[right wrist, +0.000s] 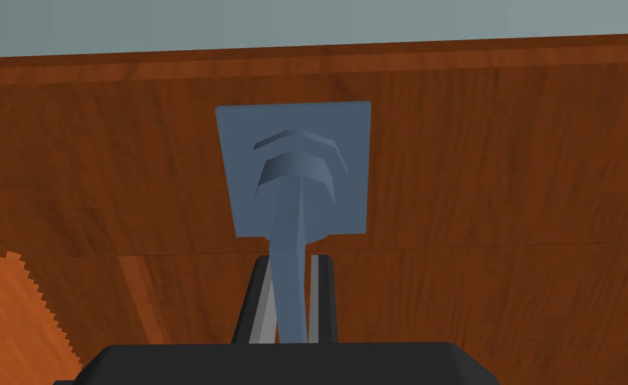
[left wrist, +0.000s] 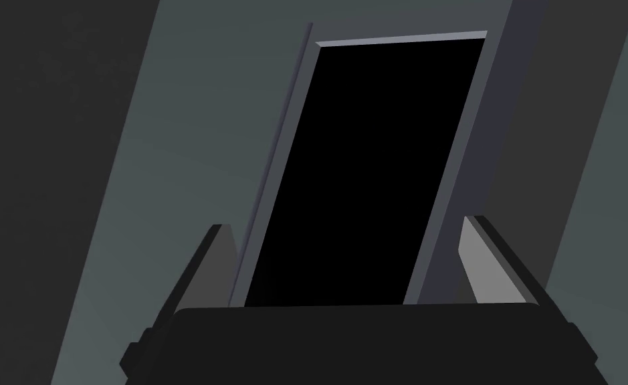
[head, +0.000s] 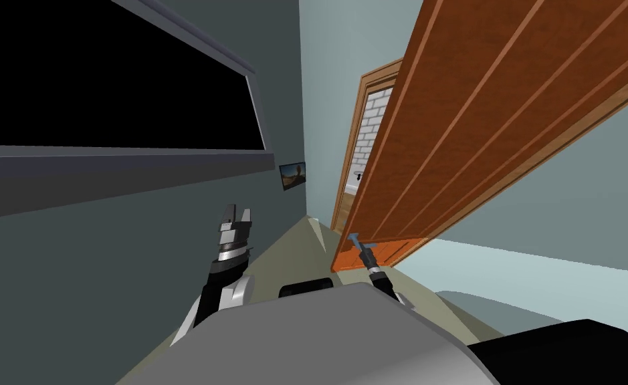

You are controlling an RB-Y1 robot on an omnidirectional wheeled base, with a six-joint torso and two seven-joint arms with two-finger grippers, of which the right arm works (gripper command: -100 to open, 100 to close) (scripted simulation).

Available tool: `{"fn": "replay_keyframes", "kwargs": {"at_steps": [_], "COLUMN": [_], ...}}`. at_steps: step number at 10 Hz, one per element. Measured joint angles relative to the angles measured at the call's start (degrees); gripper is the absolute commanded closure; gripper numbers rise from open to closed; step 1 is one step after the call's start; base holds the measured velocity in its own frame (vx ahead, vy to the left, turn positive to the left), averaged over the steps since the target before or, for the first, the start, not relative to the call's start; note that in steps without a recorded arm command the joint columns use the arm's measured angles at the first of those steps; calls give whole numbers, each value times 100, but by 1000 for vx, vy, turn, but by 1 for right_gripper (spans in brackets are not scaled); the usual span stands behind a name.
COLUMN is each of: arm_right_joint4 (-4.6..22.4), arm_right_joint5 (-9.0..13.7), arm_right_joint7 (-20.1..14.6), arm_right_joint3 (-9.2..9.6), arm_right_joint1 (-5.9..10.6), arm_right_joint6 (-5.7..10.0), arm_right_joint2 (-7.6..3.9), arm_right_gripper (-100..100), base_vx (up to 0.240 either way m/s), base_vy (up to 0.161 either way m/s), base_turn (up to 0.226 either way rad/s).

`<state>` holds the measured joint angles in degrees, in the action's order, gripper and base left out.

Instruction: Pull the door open

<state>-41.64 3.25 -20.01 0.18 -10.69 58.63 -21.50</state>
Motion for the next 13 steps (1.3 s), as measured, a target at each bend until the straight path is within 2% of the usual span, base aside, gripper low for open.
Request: {"fn": "replay_keyframes", "kwargs": {"at_steps": [2, 3, 6, 8, 9, 10, 11, 12, 13], "arm_right_joint4": [-111, -80, 169, 250, 290, 294, 414, 453, 571], "arm_right_joint5": [31, 43, 75, 94, 94, 88, 104, 134, 144], "arm_right_joint7": [35, 50, 102, 154, 161, 163, 124, 67, 27], "arm_right_joint3": [131, 174, 341, 482, 556, 577, 565, 539, 540], "arm_right_joint1": [101, 184, 528, 753, 836, 844, 861, 801, 819], "arm_right_joint6": [-187, -232, -263, -379, -418, -429, -329, -195, -75], "arm_right_joint2": [-12, -10, 7, 37, 49, 62, 1, -92, -126], "arm_right_gripper": [100, 100, 100, 100, 100, 100, 100, 100, 100], "base_vx": [-162, -150, -175, -153, -49, -86, -200, -204, -204], "base_vy": [-43, -68, -79, -126, -48, 2, -17, -47, -35], "base_turn": [25, 21, 31, 45, 39, 247, 354, 156, 160]}}
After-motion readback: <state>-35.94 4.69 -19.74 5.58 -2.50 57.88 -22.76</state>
